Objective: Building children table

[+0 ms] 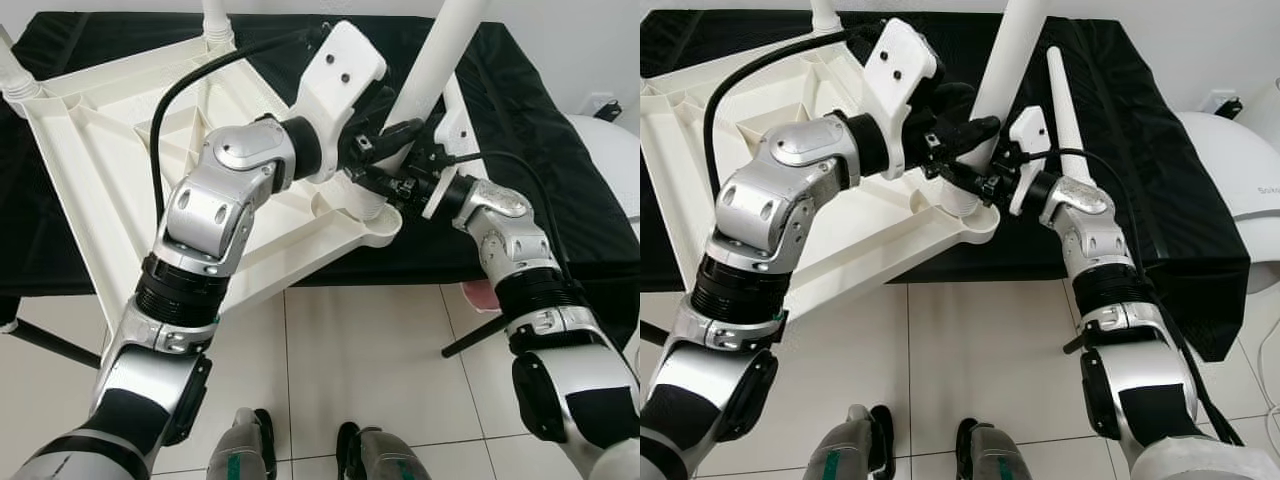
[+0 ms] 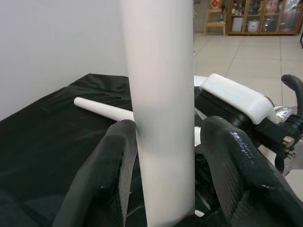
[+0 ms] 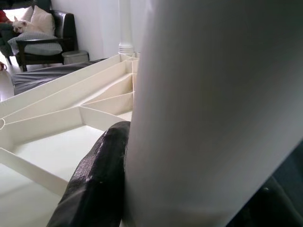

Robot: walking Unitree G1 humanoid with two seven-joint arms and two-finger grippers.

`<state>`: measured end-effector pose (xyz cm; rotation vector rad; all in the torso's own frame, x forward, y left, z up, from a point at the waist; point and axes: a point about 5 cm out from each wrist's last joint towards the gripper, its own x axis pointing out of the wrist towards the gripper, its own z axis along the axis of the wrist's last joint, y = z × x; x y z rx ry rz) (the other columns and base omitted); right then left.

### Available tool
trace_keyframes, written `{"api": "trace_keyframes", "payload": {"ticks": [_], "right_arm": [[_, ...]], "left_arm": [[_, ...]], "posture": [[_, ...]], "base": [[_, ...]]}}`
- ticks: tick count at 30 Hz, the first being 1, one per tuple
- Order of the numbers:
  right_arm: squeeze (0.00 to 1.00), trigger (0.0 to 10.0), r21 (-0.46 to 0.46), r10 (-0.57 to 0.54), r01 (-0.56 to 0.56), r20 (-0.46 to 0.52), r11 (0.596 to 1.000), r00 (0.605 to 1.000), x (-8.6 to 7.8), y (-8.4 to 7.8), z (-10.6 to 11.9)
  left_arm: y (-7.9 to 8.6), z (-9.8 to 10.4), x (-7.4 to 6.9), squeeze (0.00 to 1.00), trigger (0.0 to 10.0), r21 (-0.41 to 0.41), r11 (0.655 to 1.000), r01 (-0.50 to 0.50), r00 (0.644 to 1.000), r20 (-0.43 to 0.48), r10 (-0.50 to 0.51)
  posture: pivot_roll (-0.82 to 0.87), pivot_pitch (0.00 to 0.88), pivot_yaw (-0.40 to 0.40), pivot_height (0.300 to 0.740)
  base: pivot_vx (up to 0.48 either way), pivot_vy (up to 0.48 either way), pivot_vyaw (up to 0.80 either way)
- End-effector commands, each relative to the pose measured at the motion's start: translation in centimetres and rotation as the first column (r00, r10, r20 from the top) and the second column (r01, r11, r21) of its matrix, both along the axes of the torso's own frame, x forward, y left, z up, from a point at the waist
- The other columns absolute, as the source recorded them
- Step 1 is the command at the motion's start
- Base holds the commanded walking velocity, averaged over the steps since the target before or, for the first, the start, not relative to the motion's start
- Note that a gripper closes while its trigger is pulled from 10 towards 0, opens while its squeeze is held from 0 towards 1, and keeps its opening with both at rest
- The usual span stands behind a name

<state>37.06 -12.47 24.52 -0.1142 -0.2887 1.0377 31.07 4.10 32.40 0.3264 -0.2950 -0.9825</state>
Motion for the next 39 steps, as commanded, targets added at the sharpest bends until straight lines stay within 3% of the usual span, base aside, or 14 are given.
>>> {"api": "trace_keyframes", "payload": {"ticks": [1, 11, 22, 39], "right_arm": [[0.0, 10.0, -0.021, 0.019, -0.019, 0.03, 1.0, 0.999, 0.0, -0.1, 0.7], [0.0, 10.0, -0.039, 0.061, -0.06, 0.039, 0.997, 0.997, -0.1, 0.2, 0.8], [0.0, 10.0, -0.072, 0.089, -0.088, 0.013, 0.994, 0.996, -0.3, 0.2, -0.2], [0.0, 10.0, -0.111, 0.113, -0.115, -0.029, 0.987, 0.993, -0.6, 0.2, -1.4]], "left_arm": [[-0.6, 0.3, 0.2, 0.0, 10.0, -0.052, 0.997, -0.055, 0.998, 0.003, 0.055], [-1.0, 0.9, 0.8, 0.0, 10.0, -0.081, 0.994, -0.071, 0.997, -0.023, 0.07], [-1.1, 2.7, 1.2, 0.0, 10.0, -0.101, 0.992, -0.075, 0.997, 0.011, 0.077], [-1.9, 5.1, 0.5, 0.0, 10.0, -0.123, 0.992, -0.03, 0.997, 0.068, 0.038]], "posture": [[-0.01, 0.152, -0.08, 0.74], [-0.01, 0.14, -0.076, 0.74], [-0.01, 0.148, -0.078, 0.74], [-0.01, 0.164, -0.077, 0.74]], "base": [[0.0, 0.0, 0.0], [0.0, 0.0, 0.0], [0.0, 0.0, 0.0], [0.0, 0.0, 0.0]]}}
